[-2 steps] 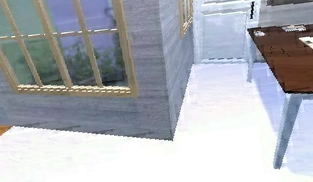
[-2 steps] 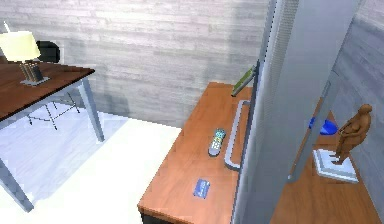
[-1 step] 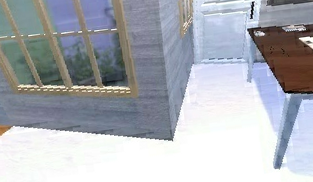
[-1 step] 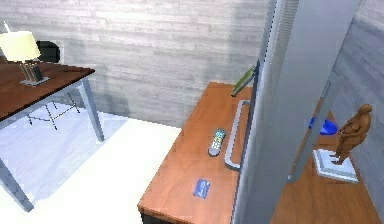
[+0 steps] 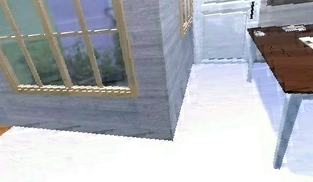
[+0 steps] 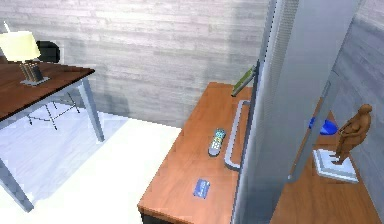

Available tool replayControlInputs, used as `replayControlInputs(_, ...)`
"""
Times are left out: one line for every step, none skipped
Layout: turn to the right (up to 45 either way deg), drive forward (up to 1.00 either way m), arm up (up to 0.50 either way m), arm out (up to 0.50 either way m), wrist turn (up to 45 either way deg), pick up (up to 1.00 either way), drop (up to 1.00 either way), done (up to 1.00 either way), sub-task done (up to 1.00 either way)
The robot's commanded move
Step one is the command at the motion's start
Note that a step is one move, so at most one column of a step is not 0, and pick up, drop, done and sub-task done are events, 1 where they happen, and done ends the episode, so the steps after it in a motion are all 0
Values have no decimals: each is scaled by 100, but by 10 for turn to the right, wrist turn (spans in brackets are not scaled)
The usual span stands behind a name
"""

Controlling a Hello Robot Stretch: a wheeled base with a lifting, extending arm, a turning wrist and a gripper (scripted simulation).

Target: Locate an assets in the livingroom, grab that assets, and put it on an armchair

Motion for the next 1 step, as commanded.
replayControlInputs(0, 0, 0, 22, 0, 0, 0, 0, 0)
